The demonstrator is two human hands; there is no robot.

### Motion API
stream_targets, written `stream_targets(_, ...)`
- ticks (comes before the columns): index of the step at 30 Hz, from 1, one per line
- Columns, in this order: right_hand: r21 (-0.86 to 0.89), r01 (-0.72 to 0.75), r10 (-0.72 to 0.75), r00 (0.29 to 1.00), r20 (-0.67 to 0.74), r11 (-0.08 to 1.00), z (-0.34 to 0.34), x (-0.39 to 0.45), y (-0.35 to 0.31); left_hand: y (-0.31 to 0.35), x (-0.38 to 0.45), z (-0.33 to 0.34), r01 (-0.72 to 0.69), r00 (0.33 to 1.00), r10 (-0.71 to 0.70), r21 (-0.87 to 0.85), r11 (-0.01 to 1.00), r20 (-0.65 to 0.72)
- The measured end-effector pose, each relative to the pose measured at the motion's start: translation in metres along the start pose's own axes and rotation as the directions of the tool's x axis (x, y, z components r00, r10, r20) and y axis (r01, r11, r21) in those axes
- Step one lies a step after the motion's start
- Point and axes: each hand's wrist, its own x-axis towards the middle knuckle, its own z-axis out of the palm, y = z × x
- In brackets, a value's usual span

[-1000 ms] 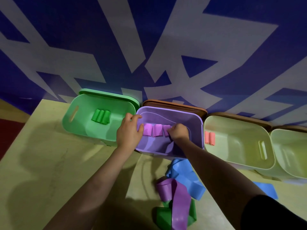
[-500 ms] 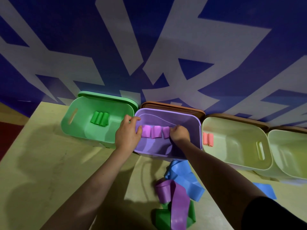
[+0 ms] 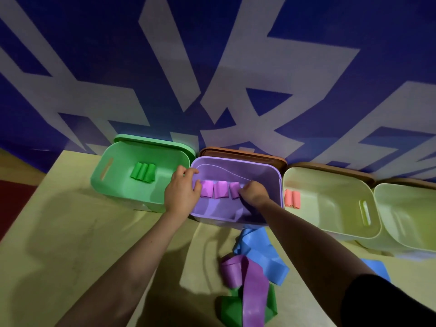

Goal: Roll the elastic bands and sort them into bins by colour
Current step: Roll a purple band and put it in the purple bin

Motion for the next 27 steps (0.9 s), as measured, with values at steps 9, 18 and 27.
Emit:
stream_targets(9,-0.007,-0.065,0.065,0.998,0.009,0.998,0.023,0.016,0.000,-0.002,0.002,0.003,-0.001,1.000,0.001,0.014,1.000,-0.006)
stream_targets(18,-0.002,-0.095,0.095,0.994,0.048,0.996,0.028,0.026,0.002,-0.002,0.002,0.004,0.005,1.000,-0.005,0.020,1.000,-0.014)
stream_targets(27,-0.010,-0.055,0.056,0.990,0.132,0.998,0.017,0.032,0.012,-0.002,0.002,0.005,-0.005,1.000,0.005,0.018,1.000,-0.023)
